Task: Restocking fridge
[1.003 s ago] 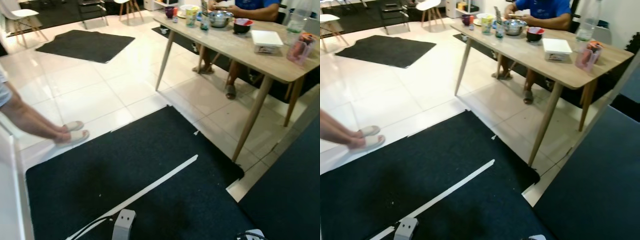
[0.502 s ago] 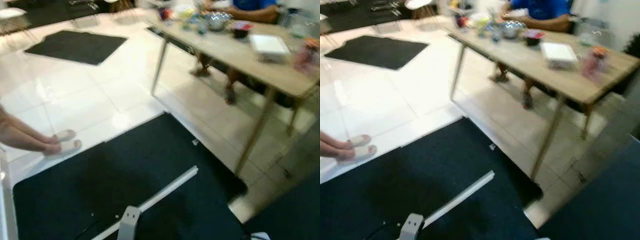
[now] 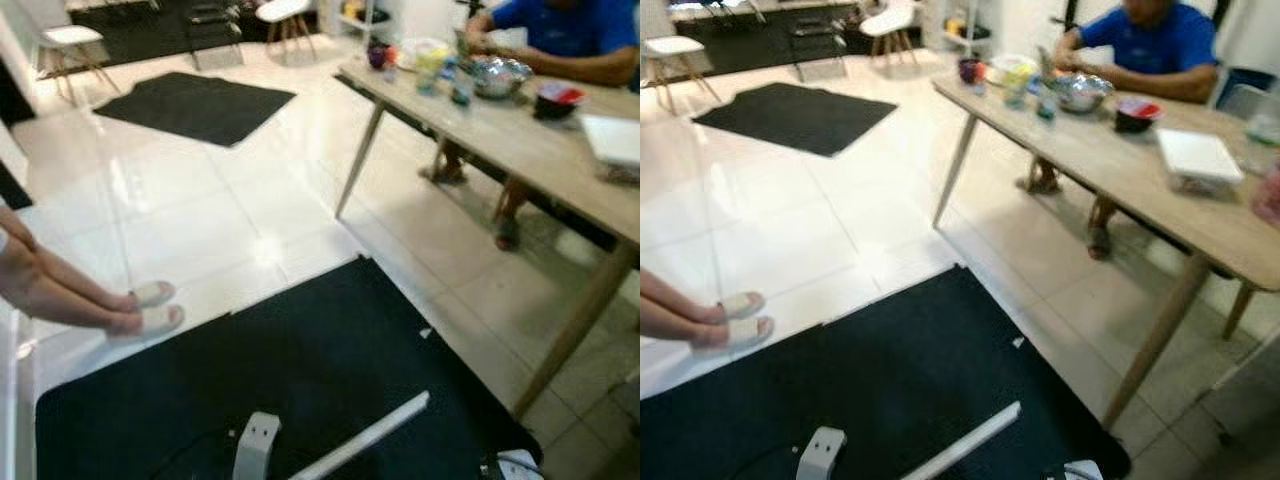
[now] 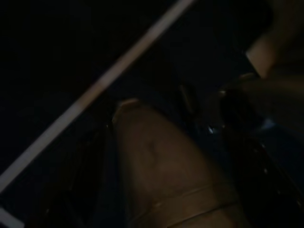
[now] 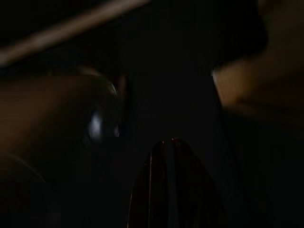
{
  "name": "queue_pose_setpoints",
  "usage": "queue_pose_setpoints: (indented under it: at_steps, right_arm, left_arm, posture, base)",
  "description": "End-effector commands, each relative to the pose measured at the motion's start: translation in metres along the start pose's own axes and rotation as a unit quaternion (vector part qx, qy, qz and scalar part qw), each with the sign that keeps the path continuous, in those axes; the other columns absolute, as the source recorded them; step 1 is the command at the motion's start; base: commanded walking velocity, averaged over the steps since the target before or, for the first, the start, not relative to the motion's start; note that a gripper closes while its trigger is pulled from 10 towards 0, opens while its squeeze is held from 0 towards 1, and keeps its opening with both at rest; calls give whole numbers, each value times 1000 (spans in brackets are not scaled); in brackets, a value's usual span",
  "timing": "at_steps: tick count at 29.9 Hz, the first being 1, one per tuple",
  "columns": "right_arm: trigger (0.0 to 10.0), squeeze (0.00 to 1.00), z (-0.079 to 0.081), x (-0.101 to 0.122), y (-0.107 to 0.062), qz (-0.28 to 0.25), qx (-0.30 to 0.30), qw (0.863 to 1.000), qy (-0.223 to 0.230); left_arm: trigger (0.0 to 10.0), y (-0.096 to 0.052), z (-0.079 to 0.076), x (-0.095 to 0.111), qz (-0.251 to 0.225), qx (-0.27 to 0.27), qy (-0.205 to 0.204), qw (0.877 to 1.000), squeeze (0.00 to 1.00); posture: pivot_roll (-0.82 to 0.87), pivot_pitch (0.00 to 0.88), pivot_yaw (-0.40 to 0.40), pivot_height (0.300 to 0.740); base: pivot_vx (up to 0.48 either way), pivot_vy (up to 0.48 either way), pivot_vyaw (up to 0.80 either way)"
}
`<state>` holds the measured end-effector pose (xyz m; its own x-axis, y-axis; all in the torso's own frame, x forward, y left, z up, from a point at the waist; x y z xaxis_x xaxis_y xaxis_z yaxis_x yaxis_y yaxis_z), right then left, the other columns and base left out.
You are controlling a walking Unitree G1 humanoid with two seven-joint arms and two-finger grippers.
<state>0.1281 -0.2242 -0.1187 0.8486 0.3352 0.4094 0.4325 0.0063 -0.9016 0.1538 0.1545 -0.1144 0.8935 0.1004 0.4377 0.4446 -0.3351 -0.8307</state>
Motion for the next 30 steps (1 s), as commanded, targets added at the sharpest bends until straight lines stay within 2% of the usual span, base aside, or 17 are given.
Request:
queue_pose_setpoints:
  at_steps: [1,10,25,30]
  right_arm:
    - [10000,0,-2,-14,-3,22,-4,1000,2]
    - [10000,0,-1,-15,-3,29,-4,1000,0]
    - [10000,0,-1,-16,-3,36,0,999,0]
    - [10000,0,0,-15,-2,37,2,999,-3]
  left_arm:
    - [10000,-1,1,-13,23,2,-6,1000,0]
    - [10000,-1,1,-13,23,2,-4,1000,0]
    - [10000,-2,2,-12,25,2,3,1000,0]
    - [10000,-2,6,-11,22,16,-2,1000,0]
  posture:
    - [-12,44,4,740]
    - [-13,44,4,740]
    - [-6,33,2,740]
    - [-3,31,4,740]
  base:
    - [382,0,0]
    - [376,0,0]
    - [366,0,-800]
    - [110,0,0]
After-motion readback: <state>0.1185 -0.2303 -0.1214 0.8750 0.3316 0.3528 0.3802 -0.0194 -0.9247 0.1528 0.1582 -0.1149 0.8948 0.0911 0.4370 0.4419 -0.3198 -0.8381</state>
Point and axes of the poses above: a point about 5 cm out from each wrist's last joint towards the gripper, its own y axis pointing out of the wrist towards the gripper, its own x axis along the axis of the wrist's last joint, z = x × y, the point moved 2 cm from there along y, pointing out of the wrist towards the gripper, and after that the axes turned 12 degrees about -y, right-handed, at the moved point
